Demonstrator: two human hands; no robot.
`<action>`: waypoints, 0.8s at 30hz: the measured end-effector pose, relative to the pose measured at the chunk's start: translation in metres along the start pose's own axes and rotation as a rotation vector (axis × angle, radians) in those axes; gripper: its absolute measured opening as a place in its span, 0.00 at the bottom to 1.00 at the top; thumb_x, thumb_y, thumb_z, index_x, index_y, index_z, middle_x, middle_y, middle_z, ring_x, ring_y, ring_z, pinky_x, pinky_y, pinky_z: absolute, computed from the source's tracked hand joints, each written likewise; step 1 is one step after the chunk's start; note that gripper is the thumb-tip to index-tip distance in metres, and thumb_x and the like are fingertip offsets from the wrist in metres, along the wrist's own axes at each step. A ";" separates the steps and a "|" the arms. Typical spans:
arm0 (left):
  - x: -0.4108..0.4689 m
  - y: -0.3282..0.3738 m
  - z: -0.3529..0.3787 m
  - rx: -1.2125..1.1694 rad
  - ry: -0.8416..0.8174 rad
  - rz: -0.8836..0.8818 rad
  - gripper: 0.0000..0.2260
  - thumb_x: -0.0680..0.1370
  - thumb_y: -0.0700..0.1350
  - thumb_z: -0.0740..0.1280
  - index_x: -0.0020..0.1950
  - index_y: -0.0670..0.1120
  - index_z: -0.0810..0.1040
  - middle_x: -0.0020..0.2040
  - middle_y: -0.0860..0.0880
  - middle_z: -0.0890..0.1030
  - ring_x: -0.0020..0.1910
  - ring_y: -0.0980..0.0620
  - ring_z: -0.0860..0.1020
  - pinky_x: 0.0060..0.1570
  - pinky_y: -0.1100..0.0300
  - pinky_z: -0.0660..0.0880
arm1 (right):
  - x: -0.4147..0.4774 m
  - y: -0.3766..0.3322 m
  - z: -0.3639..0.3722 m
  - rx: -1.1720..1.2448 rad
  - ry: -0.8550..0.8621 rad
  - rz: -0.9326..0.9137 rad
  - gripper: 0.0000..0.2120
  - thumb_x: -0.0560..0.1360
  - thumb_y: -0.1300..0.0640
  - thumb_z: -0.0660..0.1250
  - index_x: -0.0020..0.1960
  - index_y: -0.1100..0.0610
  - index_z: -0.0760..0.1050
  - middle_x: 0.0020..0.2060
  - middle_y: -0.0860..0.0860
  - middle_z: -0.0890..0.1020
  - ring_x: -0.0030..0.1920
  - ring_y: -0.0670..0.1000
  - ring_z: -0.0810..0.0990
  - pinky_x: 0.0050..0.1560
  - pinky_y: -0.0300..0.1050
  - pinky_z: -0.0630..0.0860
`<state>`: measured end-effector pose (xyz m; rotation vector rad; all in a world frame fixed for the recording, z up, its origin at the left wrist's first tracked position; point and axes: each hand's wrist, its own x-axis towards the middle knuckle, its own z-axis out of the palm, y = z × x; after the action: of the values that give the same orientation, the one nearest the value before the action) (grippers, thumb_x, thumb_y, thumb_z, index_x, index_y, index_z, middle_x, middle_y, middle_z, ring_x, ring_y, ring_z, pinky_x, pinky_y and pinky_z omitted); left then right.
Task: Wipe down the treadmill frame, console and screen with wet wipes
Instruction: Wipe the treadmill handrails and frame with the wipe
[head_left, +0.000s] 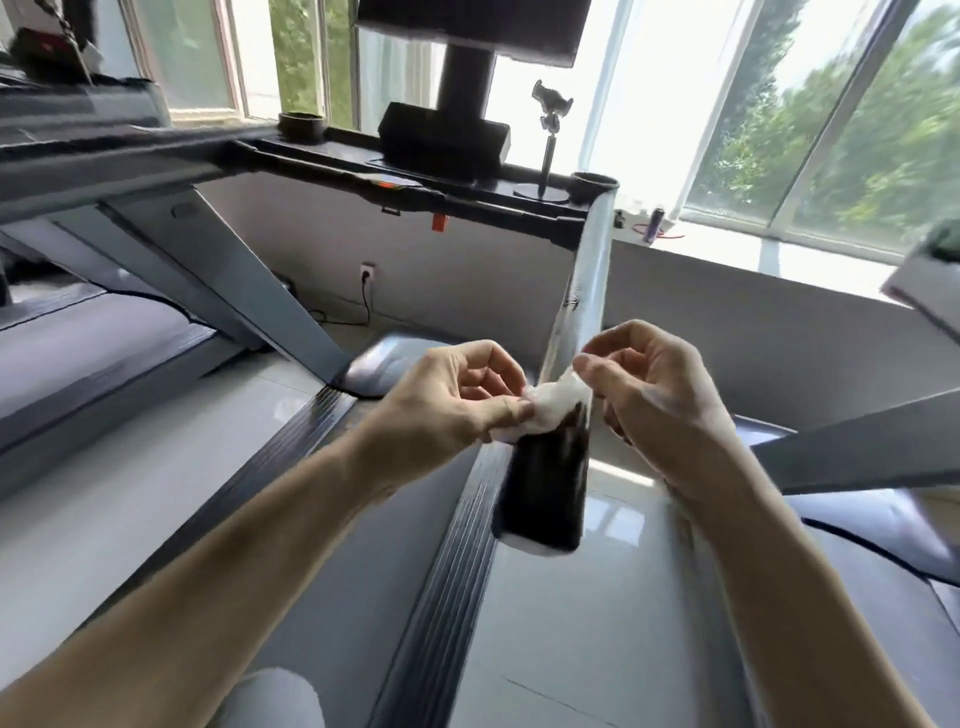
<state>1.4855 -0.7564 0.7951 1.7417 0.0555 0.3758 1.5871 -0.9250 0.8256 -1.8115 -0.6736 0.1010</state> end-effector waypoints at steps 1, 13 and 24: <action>0.009 -0.009 -0.003 -0.033 -0.027 0.033 0.04 0.78 0.35 0.73 0.46 0.43 0.80 0.40 0.45 0.79 0.39 0.51 0.75 0.40 0.61 0.73 | 0.002 0.003 0.003 -0.030 0.029 0.011 0.04 0.79 0.58 0.70 0.46 0.57 0.79 0.30 0.52 0.76 0.25 0.47 0.71 0.27 0.41 0.67; 0.030 -0.014 -0.030 -0.176 -0.314 -0.254 0.02 0.71 0.47 0.74 0.41 0.52 0.82 0.36 0.48 0.84 0.42 0.42 0.84 0.40 0.54 0.80 | -0.052 -0.062 0.044 -0.369 0.348 0.557 0.06 0.80 0.60 0.67 0.48 0.55 0.83 0.39 0.48 0.85 0.38 0.43 0.81 0.41 0.36 0.77; -0.019 0.021 -0.018 -0.138 -0.333 -0.213 0.06 0.77 0.48 0.75 0.44 0.51 0.79 0.42 0.52 0.83 0.42 0.53 0.81 0.46 0.56 0.80 | -0.075 -0.100 0.076 -0.053 0.588 0.810 0.21 0.77 0.68 0.59 0.48 0.45 0.84 0.47 0.45 0.87 0.53 0.46 0.84 0.51 0.40 0.79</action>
<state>1.4589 -0.7481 0.8136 1.6228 -0.0242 -0.0674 1.4554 -0.8783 0.8695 -1.9329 0.4908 0.0788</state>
